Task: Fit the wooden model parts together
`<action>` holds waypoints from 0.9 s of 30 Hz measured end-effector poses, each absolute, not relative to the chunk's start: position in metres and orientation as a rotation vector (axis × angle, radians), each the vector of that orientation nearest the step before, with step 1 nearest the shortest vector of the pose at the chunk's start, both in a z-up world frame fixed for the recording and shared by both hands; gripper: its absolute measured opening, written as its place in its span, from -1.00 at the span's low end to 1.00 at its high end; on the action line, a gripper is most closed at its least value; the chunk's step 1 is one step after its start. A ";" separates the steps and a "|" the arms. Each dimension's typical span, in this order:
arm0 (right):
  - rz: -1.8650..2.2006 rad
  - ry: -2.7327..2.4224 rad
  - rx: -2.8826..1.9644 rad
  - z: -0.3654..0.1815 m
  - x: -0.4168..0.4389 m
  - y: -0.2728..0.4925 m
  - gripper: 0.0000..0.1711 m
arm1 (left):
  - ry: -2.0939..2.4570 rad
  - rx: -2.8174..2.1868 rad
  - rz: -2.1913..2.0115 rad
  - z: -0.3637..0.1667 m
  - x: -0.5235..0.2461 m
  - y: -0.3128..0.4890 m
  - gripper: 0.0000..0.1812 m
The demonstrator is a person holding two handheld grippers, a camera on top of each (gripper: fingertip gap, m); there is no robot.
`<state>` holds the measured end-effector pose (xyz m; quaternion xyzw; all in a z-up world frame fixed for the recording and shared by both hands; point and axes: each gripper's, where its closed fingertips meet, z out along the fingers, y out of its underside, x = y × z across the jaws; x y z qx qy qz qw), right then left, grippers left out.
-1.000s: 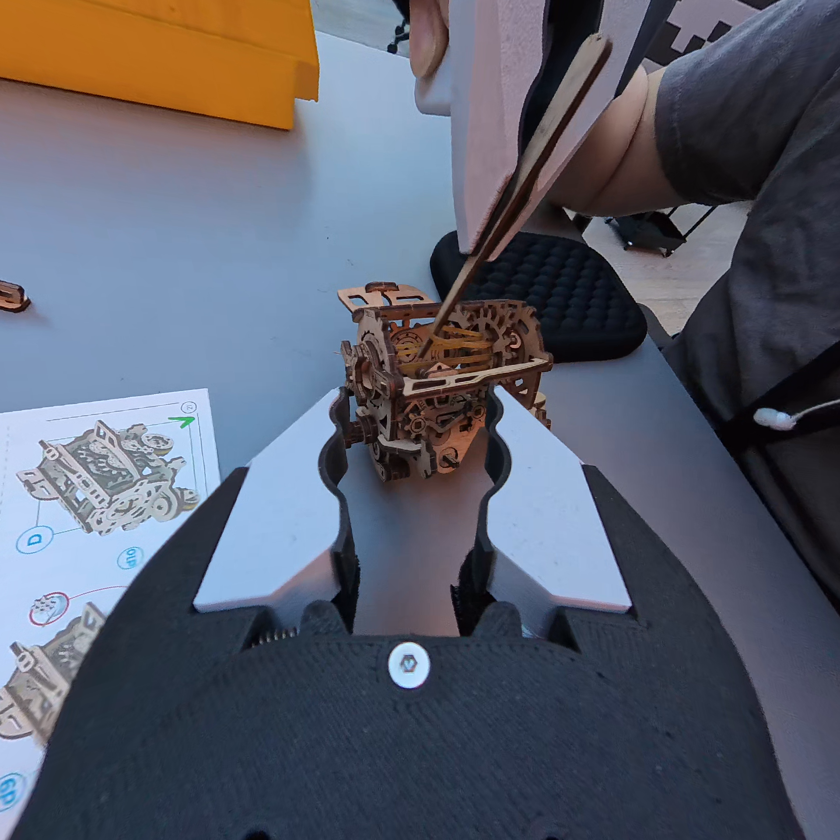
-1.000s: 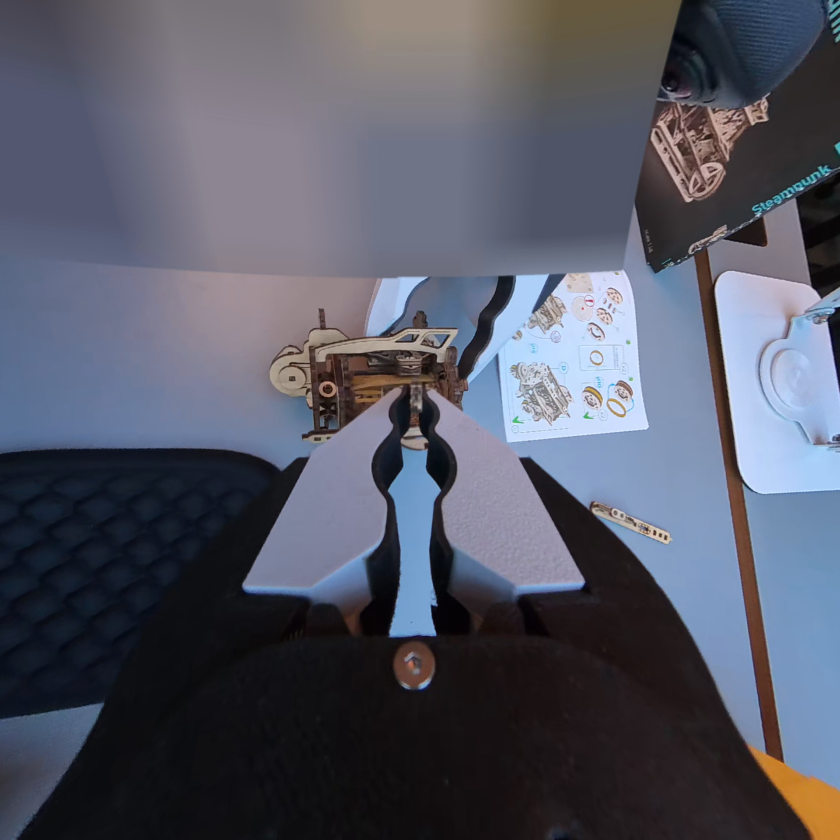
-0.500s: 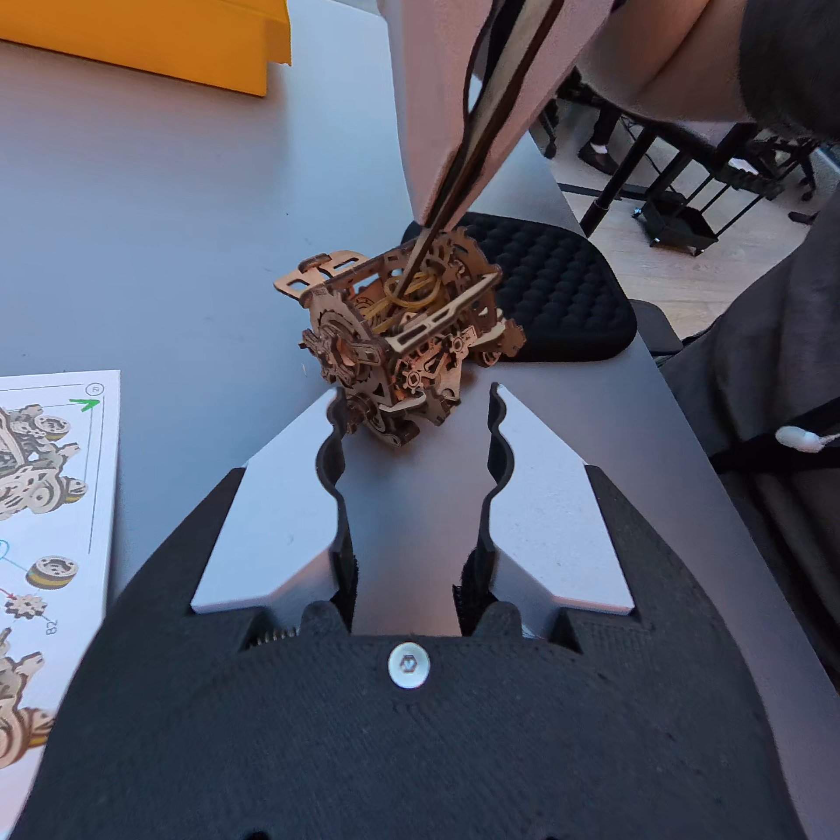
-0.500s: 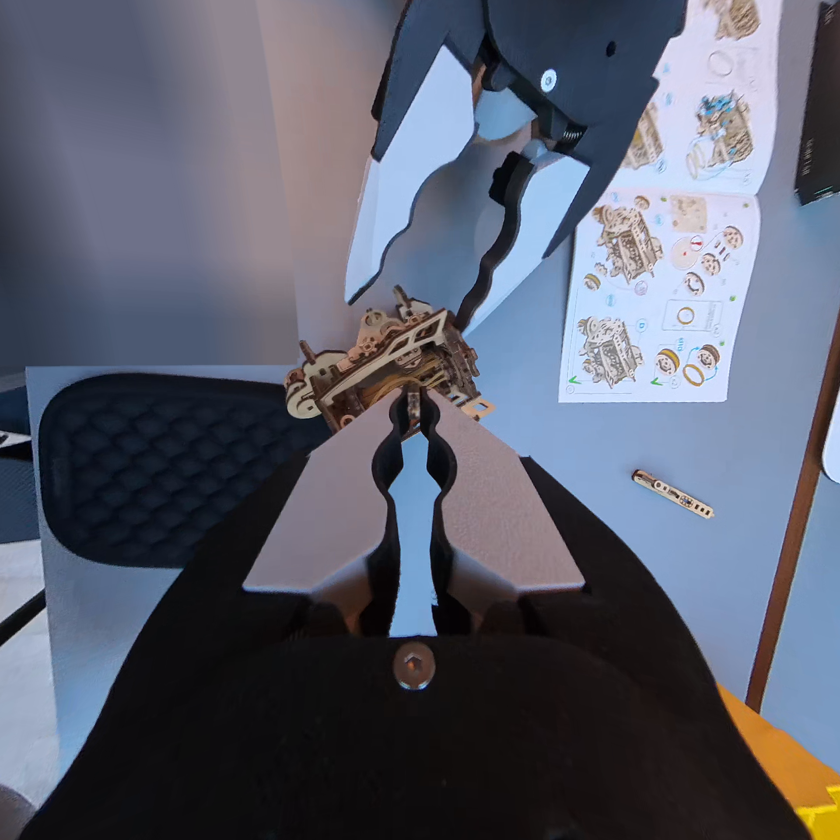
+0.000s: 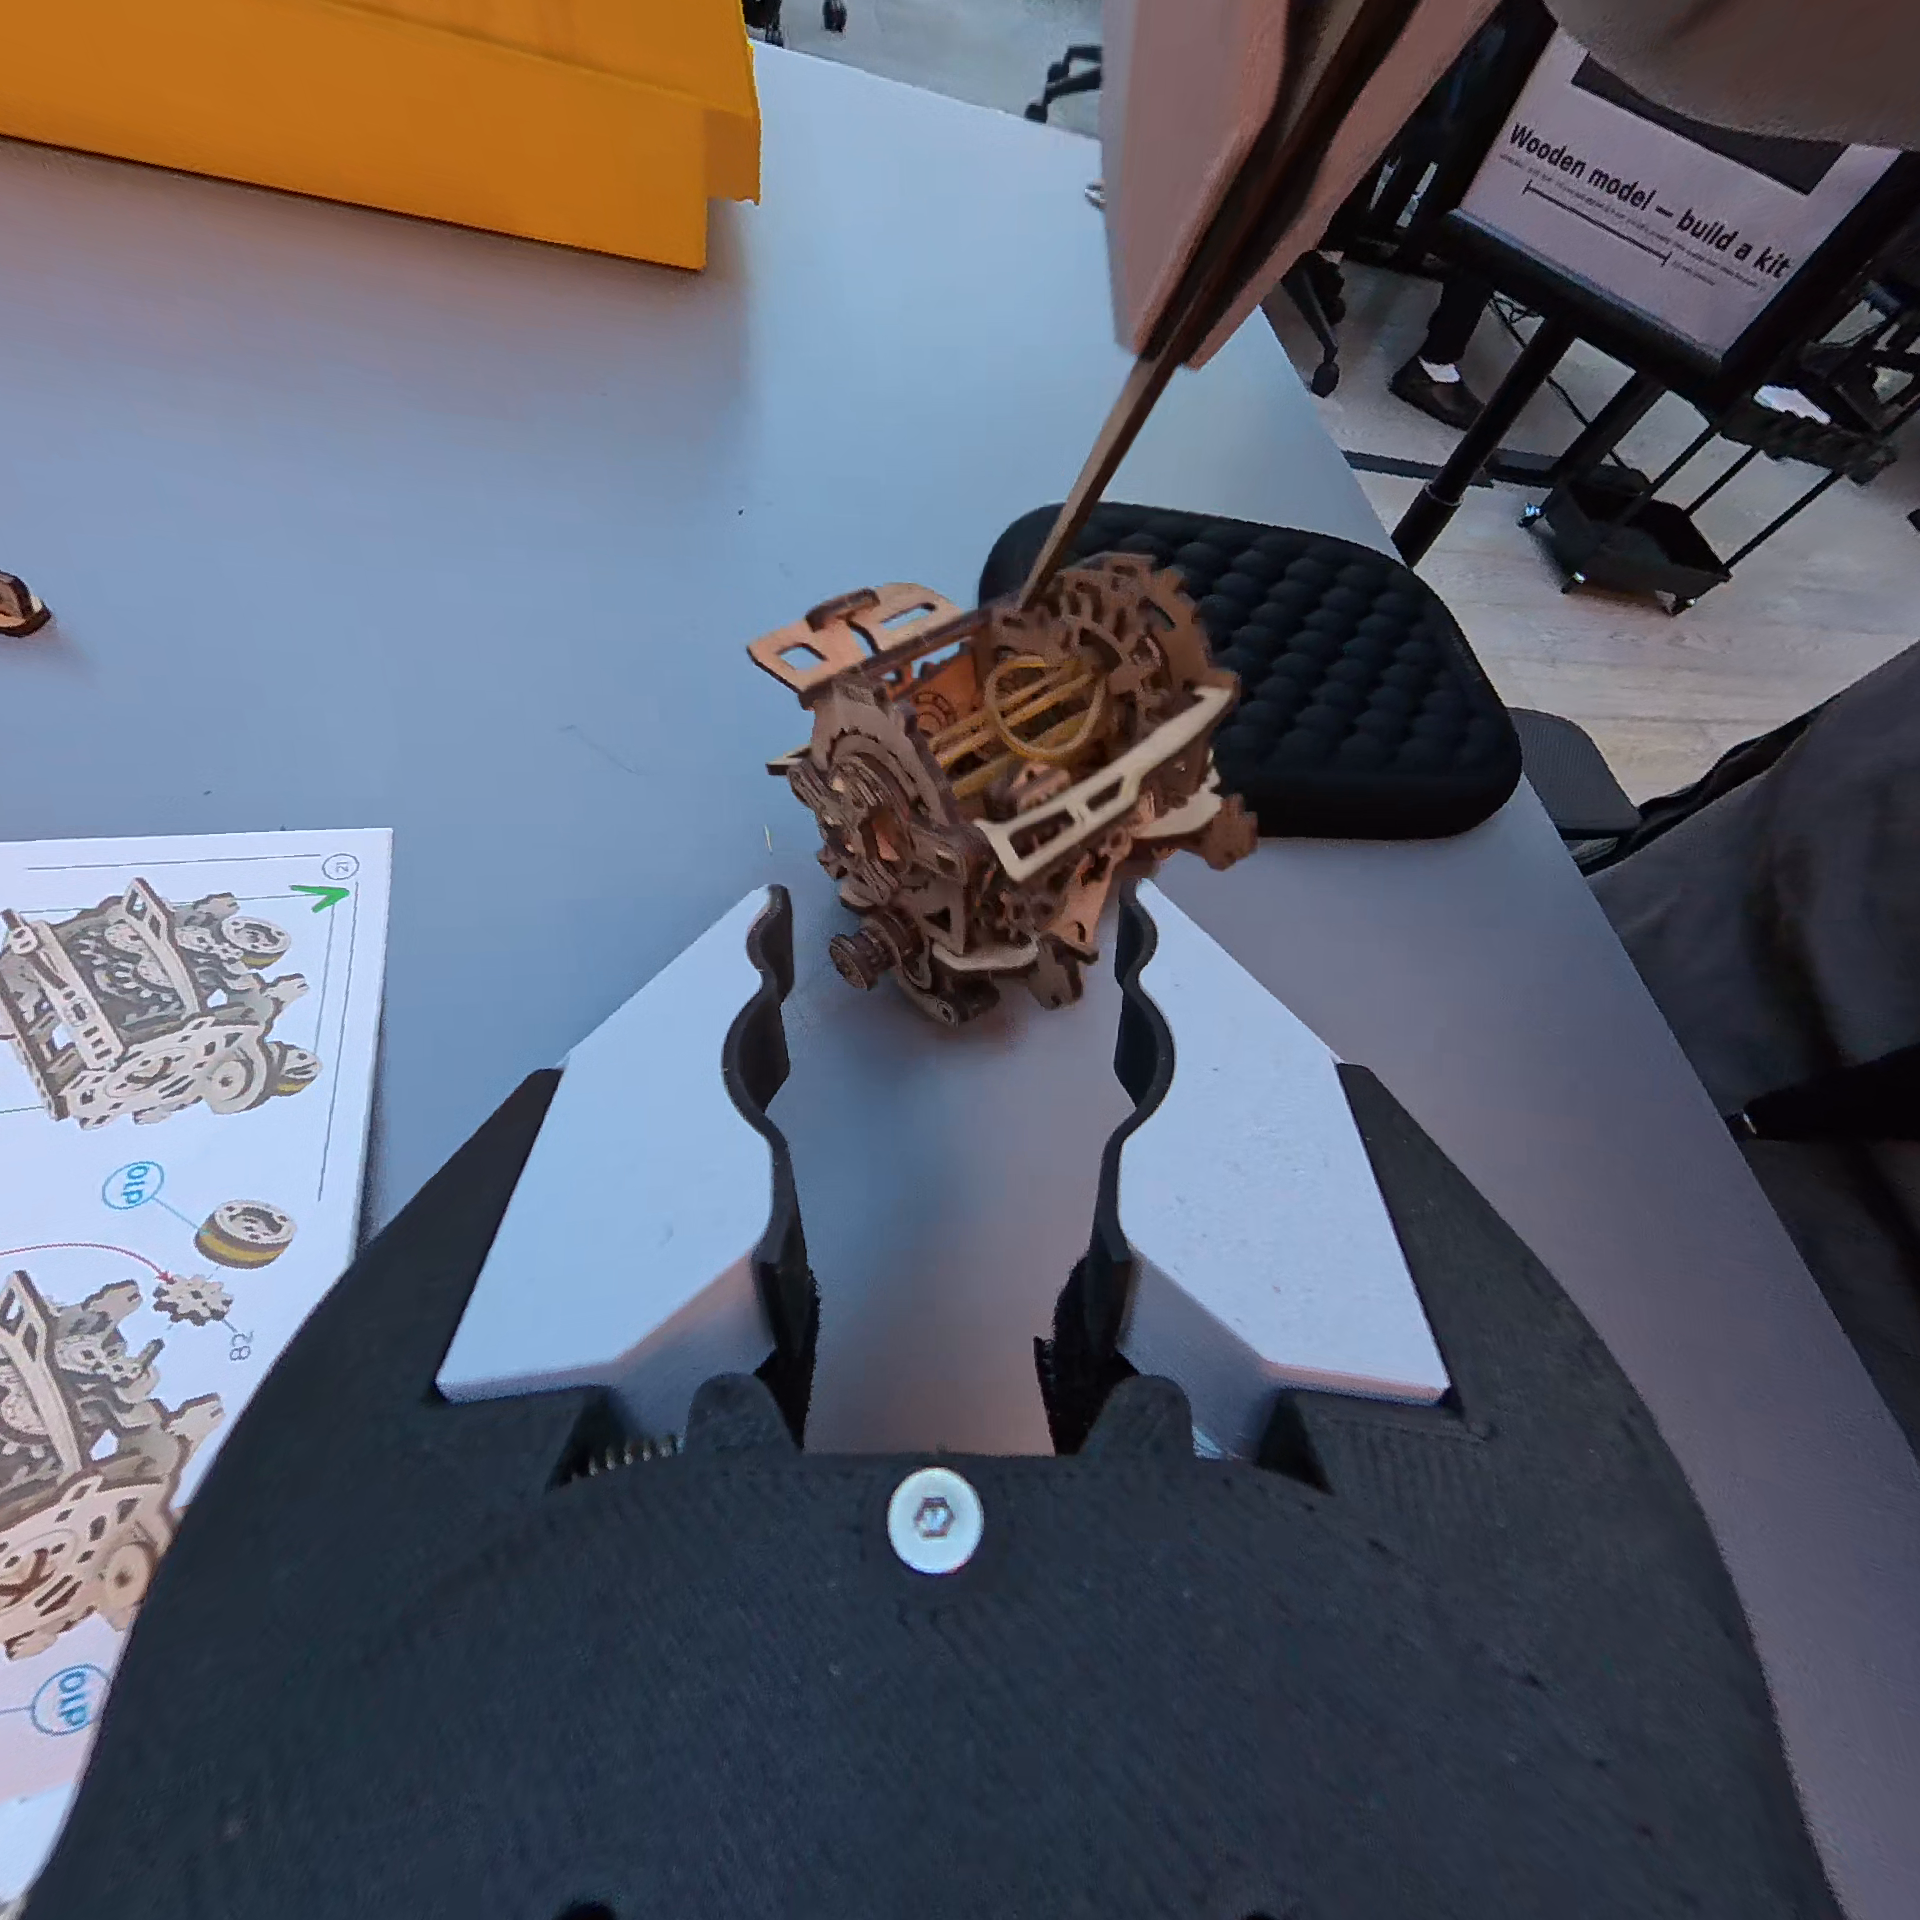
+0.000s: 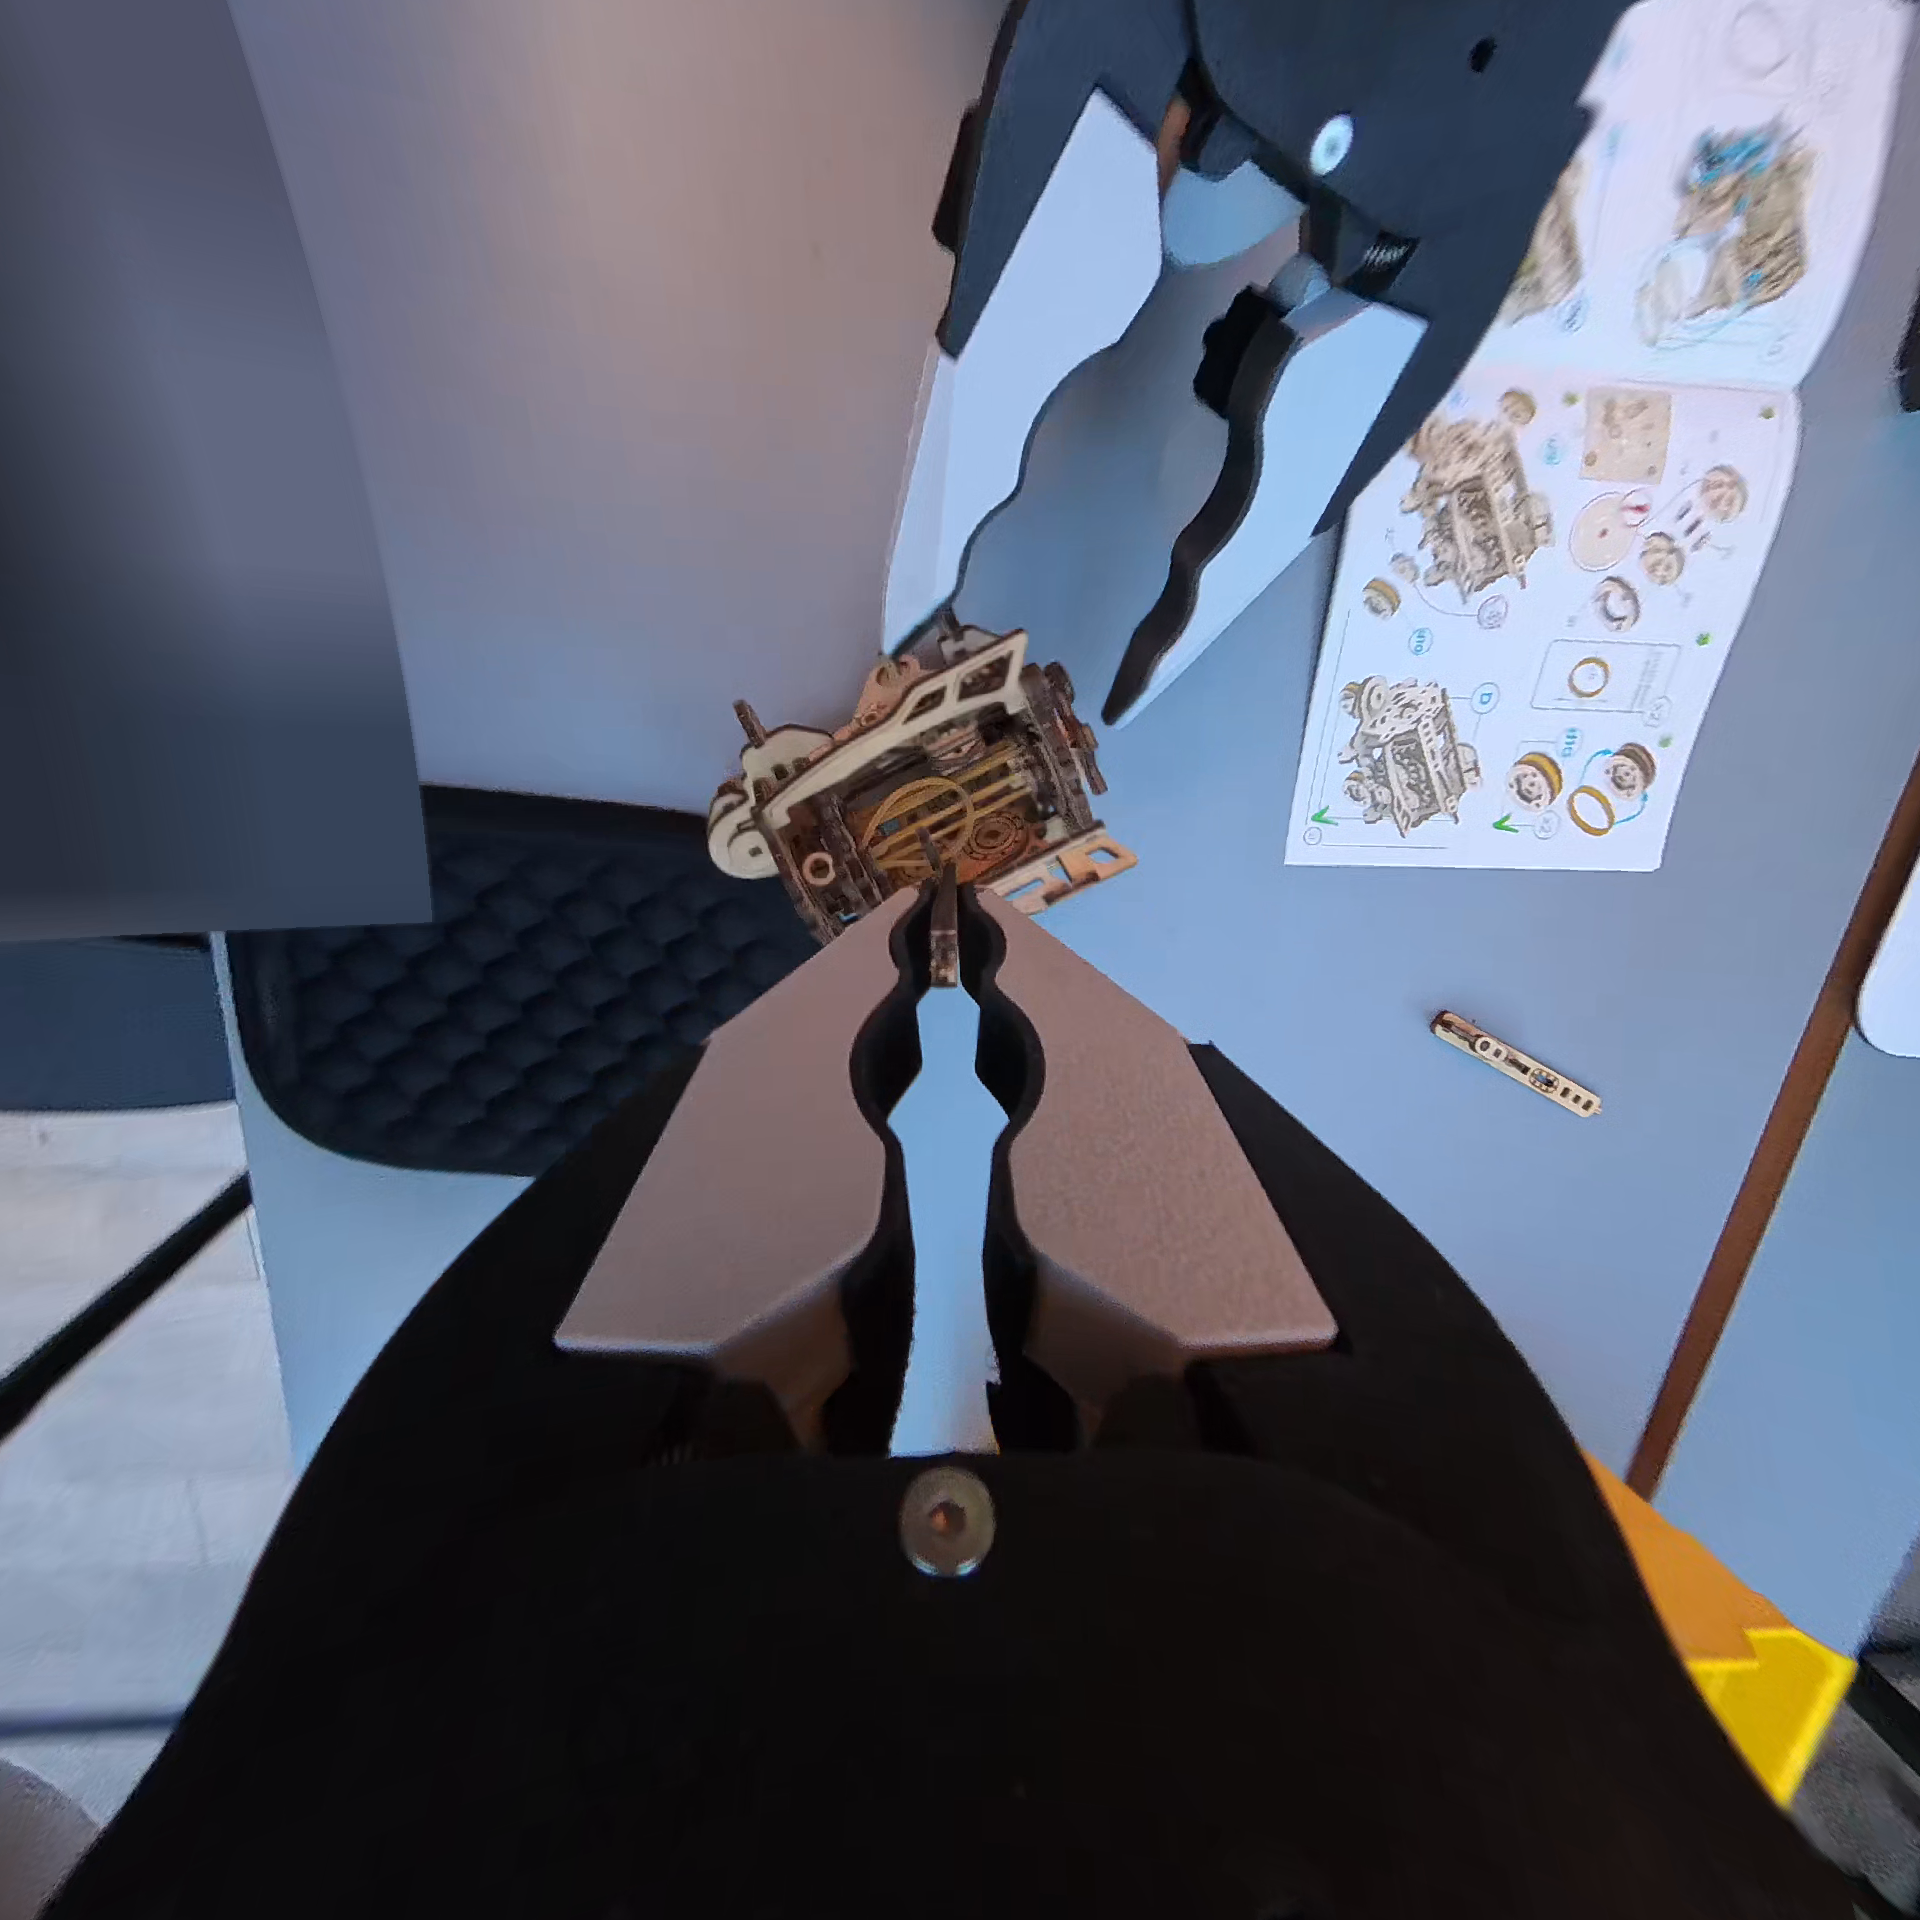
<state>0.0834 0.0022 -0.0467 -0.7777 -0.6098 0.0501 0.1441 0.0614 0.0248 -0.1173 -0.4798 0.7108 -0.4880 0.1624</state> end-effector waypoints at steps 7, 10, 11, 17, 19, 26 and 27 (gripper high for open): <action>0.228 -1.021 -2.010 -0.015 0.148 0.007 -1.00 | 2.093 -1.126 -1.464 -0.095 0.062 0.025 0.00; 0.065 -0.839 -1.913 -0.055 0.189 0.001 -0.99 | 2.170 -0.928 -1.436 -0.083 0.070 0.027 0.15; 0.001 -0.801 -1.903 -0.071 0.200 0.000 -0.99 | 2.232 -0.854 -1.418 -0.083 0.073 0.023 0.19; -0.042 -0.735 -1.919 -0.120 0.215 0.000 -0.97 | 2.533 -0.594 -1.215 -0.102 0.089 -0.006 0.23; -0.032 -0.737 -1.960 -0.131 0.217 0.003 -0.83 | 2.593 -0.555 -1.112 -0.117 0.090 -0.006 0.22; 0.084 -0.644 -2.030 -0.136 0.219 -0.001 -0.69 | 2.563 -0.655 -1.079 -0.125 0.087 0.000 -0.07; 0.146 -0.609 -2.019 -0.130 0.211 -0.003 -0.68 | 2.552 -0.690 -1.074 -0.124 0.085 0.002 -0.08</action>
